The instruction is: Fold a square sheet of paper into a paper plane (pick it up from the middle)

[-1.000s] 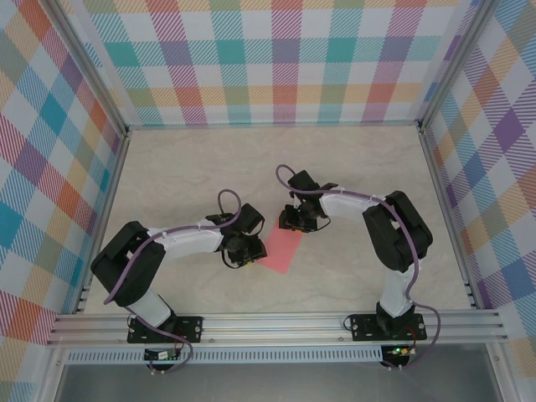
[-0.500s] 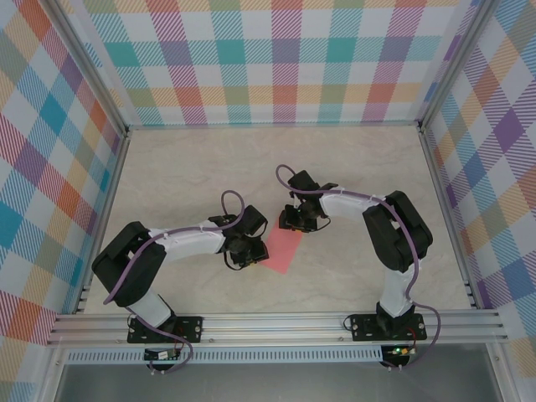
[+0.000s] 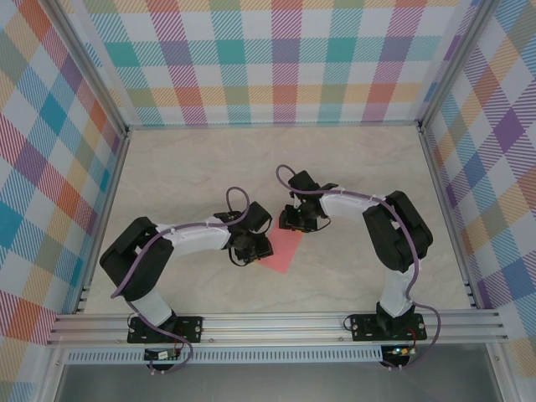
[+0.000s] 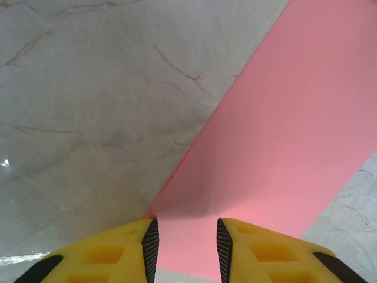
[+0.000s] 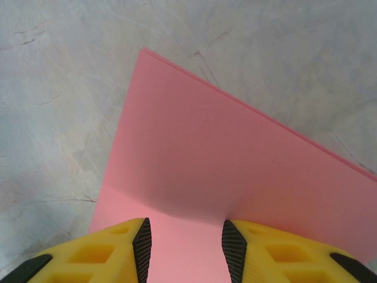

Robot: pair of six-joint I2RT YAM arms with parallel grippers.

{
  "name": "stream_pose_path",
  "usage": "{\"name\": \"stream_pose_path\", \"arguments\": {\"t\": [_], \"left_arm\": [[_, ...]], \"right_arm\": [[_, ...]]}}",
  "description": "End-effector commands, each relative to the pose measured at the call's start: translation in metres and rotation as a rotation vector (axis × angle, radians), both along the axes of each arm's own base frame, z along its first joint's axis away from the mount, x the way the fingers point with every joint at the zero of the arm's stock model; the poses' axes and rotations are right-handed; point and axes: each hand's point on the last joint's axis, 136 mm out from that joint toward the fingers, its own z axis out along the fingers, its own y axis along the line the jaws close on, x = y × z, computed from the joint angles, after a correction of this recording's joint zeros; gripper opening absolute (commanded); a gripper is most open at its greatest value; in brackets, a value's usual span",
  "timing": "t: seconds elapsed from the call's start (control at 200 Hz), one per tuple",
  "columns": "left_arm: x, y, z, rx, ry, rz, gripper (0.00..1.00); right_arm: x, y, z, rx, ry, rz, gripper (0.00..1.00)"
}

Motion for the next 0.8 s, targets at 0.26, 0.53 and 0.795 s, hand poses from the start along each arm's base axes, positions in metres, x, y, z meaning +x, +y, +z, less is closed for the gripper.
{"name": "stream_pose_path", "arguments": {"t": [0.26,0.53,0.795], "left_arm": [[0.003,-0.020,0.001,-0.037,-0.020,-0.047,0.35],[0.006,-0.020,0.020,-0.066,-0.070,-0.045,0.33],[0.019,0.027,0.036,0.029,-0.145,0.070,0.35]], "right_arm": [[-0.030,-0.025,-0.046,-0.120,0.123,0.005,0.41],[-0.030,-0.025,-0.047,-0.121,0.123,0.005,0.41],[-0.011,-0.013,-0.002,-0.101,0.006,0.063,0.45]]}}
